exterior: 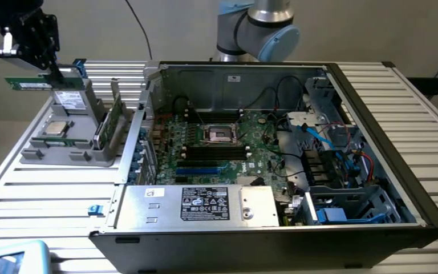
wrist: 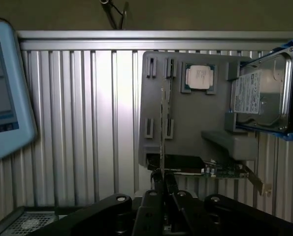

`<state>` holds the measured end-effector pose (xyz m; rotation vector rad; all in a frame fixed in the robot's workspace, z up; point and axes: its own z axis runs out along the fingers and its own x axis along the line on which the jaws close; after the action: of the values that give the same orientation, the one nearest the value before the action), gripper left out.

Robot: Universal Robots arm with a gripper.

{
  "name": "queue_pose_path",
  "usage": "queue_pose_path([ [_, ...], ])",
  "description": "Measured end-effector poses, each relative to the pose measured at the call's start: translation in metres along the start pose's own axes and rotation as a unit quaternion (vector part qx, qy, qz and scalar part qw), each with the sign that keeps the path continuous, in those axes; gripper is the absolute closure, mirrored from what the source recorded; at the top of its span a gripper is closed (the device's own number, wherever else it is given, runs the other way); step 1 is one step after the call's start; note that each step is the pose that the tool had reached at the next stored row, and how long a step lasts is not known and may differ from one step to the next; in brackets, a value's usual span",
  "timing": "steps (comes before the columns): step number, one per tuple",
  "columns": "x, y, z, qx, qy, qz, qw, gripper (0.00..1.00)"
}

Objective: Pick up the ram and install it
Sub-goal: 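Pick up the ram and move it above insertion slot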

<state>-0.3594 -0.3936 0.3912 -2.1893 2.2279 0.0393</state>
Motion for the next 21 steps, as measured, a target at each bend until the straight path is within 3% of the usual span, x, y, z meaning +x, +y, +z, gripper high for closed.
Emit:
queue_pose_path([
  [21,-0.002,-0.0953,-0.0139,-0.0022,0.0001,0.0,1.0,0.87],
])
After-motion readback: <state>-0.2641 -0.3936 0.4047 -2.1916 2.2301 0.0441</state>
